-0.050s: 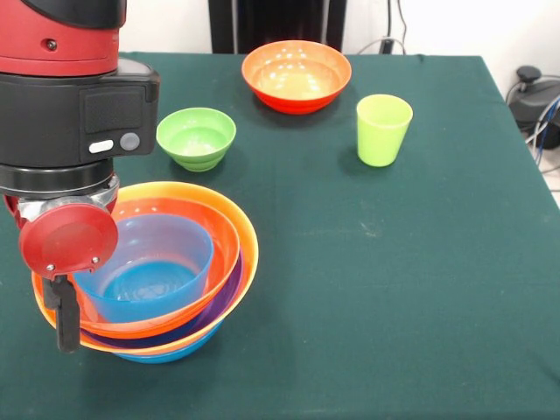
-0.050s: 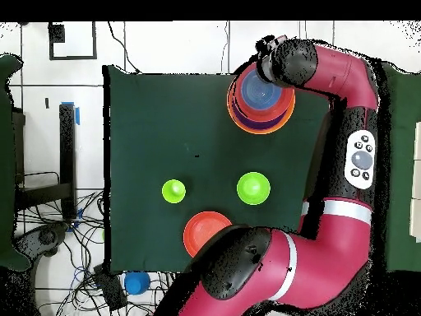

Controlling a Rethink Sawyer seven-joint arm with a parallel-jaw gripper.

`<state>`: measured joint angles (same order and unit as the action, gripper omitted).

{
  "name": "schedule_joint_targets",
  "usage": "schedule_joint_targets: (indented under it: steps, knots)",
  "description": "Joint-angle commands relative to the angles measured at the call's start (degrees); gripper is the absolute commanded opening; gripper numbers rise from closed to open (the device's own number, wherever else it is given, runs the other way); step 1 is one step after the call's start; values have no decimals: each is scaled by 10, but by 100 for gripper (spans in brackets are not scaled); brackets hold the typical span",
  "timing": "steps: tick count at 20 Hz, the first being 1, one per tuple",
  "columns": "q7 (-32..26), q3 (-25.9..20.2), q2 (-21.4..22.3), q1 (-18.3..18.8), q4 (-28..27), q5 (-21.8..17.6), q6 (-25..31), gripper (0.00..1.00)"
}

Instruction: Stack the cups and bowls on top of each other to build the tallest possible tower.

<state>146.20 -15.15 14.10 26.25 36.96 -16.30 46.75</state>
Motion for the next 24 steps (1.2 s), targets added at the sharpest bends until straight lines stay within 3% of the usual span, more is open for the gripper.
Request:
schedule_joint_targets:
  steps: [1,24]
  knots:
    - [-59,-14,-2,-16,71,-6,-23,100]
    - [-42,-7,-2,-17,87,-3,-37,100]
